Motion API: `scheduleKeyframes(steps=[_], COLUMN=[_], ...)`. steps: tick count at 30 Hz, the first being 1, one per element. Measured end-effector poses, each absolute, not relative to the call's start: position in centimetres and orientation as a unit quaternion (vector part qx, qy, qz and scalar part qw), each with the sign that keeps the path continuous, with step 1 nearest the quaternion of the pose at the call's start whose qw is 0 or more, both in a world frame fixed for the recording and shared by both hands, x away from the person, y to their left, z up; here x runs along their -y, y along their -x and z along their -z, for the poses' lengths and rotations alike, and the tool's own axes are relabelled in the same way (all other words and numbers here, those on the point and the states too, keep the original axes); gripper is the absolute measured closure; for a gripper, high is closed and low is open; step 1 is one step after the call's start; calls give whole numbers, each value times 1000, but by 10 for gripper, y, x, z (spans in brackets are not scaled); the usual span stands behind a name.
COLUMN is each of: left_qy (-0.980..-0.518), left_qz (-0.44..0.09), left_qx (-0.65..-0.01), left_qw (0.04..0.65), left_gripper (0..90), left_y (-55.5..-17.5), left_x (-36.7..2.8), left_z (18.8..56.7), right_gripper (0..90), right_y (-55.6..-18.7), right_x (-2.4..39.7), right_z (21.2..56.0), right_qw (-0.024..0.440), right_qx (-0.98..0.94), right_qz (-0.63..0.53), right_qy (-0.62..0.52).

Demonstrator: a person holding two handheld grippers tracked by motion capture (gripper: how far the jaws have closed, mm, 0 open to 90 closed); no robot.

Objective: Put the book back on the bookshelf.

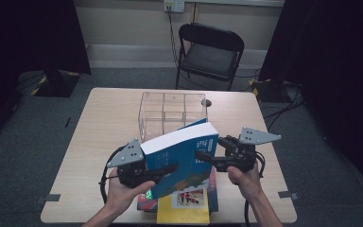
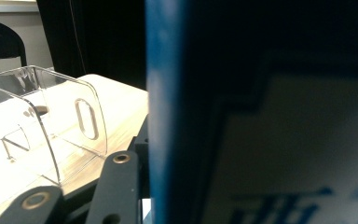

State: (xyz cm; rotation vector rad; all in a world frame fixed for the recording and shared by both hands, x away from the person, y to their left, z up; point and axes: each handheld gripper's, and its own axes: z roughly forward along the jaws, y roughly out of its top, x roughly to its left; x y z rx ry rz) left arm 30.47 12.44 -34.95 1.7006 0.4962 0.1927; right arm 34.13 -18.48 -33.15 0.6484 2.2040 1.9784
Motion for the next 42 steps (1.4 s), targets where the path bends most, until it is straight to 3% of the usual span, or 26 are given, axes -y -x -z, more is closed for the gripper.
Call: scheduleKeyframes(steps=[9, 15, 22, 31, 42], left_qy=[-725, -729, -730, -726, -716], left_qz=[-84, -121, -117, -116, -107], left_qx=[-225, -221, -232, -250, -292], left_qw=[646, 636, 632, 630, 625], left_gripper=[556, 601, 611, 615, 618], left_y=[-306, -303, -307, -310, -318], left_x=[-120, -117, -118, -119, -137], left_z=[352, 351, 350, 350, 349], right_gripper=[354, 353, 350, 273, 272], right_y=[-340, -342, -347, -350, -353], right_x=[181, 181, 180, 179, 195], right_z=[331, 331, 333, 338, 345], right_qw=[69, 71, 66, 79, 80], right_qx=[-730, -729, -722, -730, -724], right_qz=[-644, -644, -648, -628, -625], right_qy=[-218, -220, -231, -257, -281])
